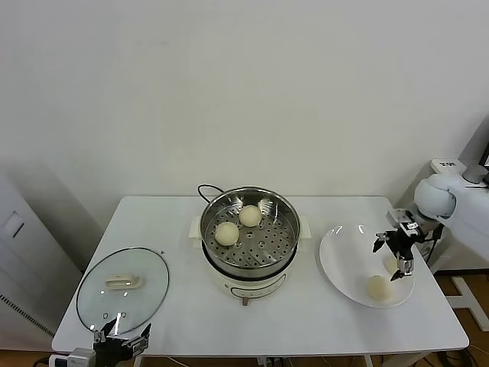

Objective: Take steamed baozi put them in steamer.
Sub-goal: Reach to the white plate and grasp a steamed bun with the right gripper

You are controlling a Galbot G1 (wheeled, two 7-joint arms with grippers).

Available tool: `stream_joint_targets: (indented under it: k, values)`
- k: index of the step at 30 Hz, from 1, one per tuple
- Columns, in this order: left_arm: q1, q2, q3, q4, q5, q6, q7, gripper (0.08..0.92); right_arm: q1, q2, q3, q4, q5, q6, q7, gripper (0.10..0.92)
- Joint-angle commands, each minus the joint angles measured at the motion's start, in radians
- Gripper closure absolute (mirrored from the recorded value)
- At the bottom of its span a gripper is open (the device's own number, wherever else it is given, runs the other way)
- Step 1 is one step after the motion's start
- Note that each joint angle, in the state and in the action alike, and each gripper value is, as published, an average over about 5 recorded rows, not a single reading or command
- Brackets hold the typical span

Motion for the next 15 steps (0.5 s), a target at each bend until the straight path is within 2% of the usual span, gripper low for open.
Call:
stream_joint_targets:
  k: [1, 15]
  values:
    - [0.003, 0.000, 0.000, 0.002, 0.001, -0.002, 0.000, 0.177, -0.157, 0.007, 0.122, -0.038, -0.083, 0.038, 0.006, 0.203]
    - [-0.003, -0.001, 0.003, 0.015, 0.007, -0.003, 0.000, 0.177, -0.251, 0.058, 0.194, -0.080, -0.133, 0.041, 0.034, 0.203]
